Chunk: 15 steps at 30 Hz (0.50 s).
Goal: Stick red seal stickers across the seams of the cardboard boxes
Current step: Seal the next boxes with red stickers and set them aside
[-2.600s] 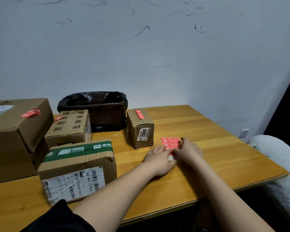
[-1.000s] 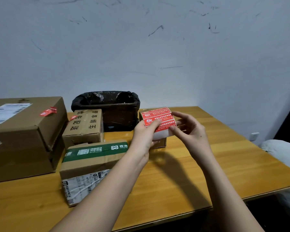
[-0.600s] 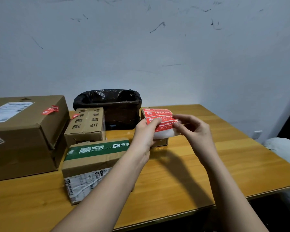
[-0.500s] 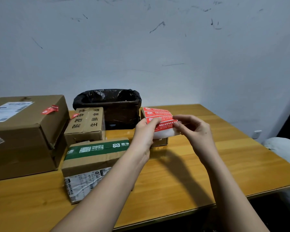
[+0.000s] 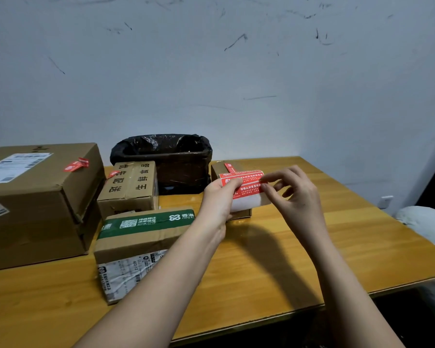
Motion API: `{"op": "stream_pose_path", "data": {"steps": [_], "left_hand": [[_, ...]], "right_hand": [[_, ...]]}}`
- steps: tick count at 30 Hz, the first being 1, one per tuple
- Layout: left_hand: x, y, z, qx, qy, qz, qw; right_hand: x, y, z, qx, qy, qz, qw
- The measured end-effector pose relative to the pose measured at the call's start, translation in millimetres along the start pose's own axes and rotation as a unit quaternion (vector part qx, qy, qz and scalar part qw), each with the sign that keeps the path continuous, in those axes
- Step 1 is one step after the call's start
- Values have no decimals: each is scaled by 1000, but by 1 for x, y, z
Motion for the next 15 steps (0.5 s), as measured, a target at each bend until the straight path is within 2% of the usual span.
{"op": "stream_pose_path", "data": {"steps": [6, 15], "left_hand": [[4, -1, 5, -32, 24, 0, 999], [7, 1, 27, -177, 76, -1, 981]], "right_hand": [[-1, 2, 1, -22, 25, -12, 999], [0, 10, 5, -97, 69, 33, 992]]}}
Point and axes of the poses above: each hand's wrist, its own y-axis away from the middle knuckle, its own x-axis out of the palm, z = x × y, the point moved 9 cm from there along -y, towards the middle knuckle, and after that the axes turned 15 degrees about -z, right-handed, at the moved point
